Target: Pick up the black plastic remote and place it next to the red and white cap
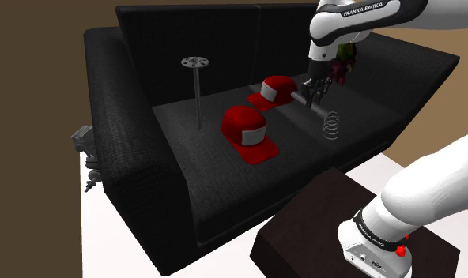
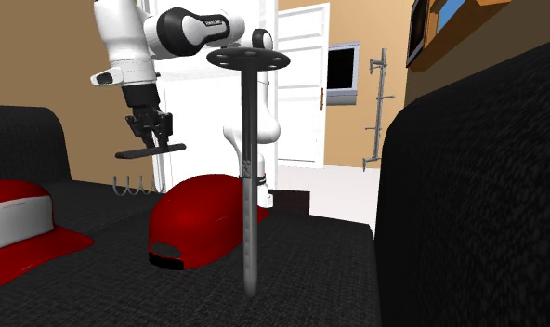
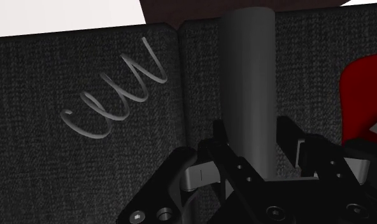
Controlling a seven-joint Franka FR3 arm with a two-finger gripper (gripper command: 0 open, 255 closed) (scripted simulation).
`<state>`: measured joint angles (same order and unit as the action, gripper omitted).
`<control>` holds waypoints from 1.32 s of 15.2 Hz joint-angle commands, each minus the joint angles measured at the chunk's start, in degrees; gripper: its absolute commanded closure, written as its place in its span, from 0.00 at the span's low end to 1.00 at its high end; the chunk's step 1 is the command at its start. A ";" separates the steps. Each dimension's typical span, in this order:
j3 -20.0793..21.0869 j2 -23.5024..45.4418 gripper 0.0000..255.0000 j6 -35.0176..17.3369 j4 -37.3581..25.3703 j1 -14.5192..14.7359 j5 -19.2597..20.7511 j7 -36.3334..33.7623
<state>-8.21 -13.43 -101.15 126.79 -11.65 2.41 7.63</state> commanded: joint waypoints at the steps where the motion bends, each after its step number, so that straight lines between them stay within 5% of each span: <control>1: -0.06 0.40 1.00 -1.84 1.40 -0.02 0.00 0.03; 20: -0.55 6.96 1.00 -17.06 10.11 -0.05 -0.56 0.53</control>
<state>-8.77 -6.89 -117.31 136.45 -11.72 1.91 8.18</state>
